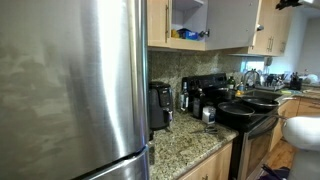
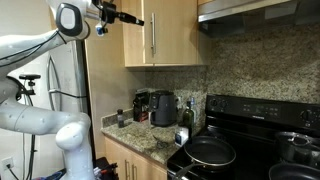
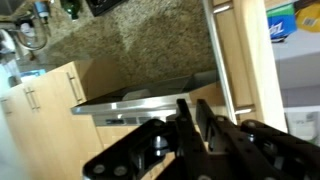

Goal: Open the right cabinet door and then open the drawer of the air fryer

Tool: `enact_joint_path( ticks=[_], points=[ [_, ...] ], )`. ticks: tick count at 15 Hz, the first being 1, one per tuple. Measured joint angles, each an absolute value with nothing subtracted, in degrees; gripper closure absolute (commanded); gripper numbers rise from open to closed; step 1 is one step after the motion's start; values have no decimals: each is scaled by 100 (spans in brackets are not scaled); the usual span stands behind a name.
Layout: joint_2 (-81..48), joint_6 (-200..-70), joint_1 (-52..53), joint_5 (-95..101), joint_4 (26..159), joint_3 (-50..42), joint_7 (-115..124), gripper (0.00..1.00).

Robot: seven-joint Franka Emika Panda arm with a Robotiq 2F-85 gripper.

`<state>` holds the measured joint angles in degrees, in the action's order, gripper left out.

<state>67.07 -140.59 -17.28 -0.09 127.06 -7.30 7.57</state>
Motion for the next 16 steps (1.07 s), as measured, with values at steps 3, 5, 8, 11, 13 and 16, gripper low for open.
enact_joint_path(
  ticks=[3,5,8,11,13,16],
  points=[
    [6913,-13649,-2225,382,12147,-1343,758,96],
    [6884,-13495,-2450,571,11671,-1763,774,96],
    [6750,-13397,-2320,324,10881,-2171,966,96],
    [6706,-13127,-1541,-90,10315,-2231,949,96],
    [6664,-12778,-995,-291,10008,-2230,937,78],
    [6606,-12041,-340,-504,9569,-2254,917,78]
  ],
)
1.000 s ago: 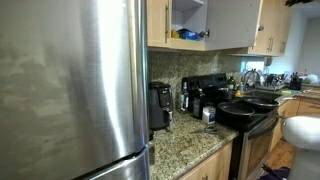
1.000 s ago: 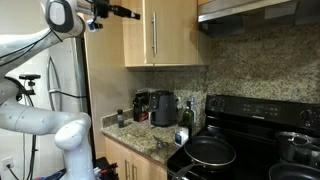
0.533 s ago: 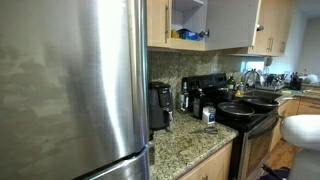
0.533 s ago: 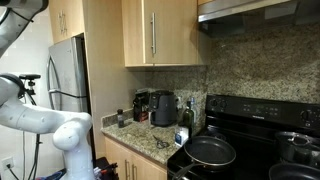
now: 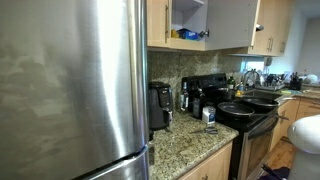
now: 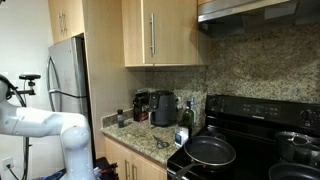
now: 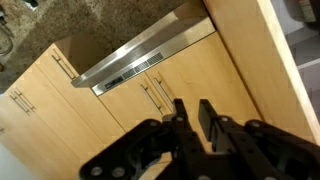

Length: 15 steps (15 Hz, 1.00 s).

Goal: Open the right cabinet door and then open the drawer of the air fryer

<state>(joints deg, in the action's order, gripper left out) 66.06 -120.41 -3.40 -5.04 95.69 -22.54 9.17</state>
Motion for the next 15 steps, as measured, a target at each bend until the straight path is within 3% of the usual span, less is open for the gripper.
enact_joint_path(
  ticks=[2,3,4,7,11,12,13,15],
  points=[
    [6596,-11905,-154,-511,9442,-2277,910,78],
    [6596,-11891,-137,-514,9428,-2281,908,53],
    [6595,-11885,-138,-516,9423,-2281,908,52],
    [6675,-11760,-84,-592,9449,-2163,695,31],
    [7331,-10802,-28,-812,9498,-1220,529,3],
    [7541,-10568,-26,-882,9559,-960,528,1],
    [7741,-10382,-15,-945,9660,-722,528,14],
    [7983,-10166,29,-1030,9830,-413,503,0]
  ],
)
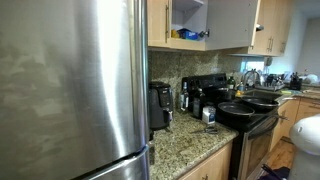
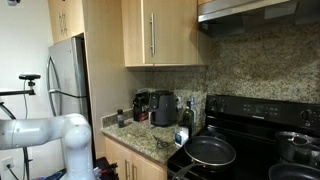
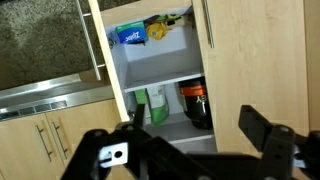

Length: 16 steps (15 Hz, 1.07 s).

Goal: Open the right cabinet door and then open the drawer of the air fryer

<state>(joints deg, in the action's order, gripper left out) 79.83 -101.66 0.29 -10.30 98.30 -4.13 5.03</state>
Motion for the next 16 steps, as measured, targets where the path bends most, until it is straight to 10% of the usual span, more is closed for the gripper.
enact_joint_path(
  ticks=[16],
  points=[
    [6745,-8985,335,-1224,10455,851,340,0]
  ],
)
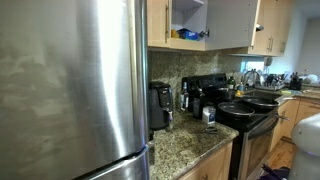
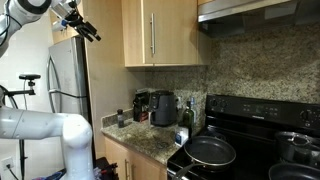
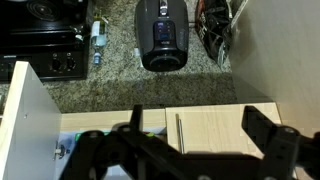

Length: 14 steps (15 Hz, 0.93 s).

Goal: Open the right cabinet door and then open the drawer of the air fryer

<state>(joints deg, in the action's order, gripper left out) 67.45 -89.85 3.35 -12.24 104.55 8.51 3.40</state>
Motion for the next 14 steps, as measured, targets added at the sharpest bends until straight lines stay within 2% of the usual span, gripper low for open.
enact_joint_path(
  ticks=[3,11,14],
  points=[
    [6751,-8672,338,-1149,10531,855,323,0],
    [6746,-8486,536,-1175,12948,1561,291,0],
    [6746,-8528,546,-1170,13024,1626,332,0]
  ],
)
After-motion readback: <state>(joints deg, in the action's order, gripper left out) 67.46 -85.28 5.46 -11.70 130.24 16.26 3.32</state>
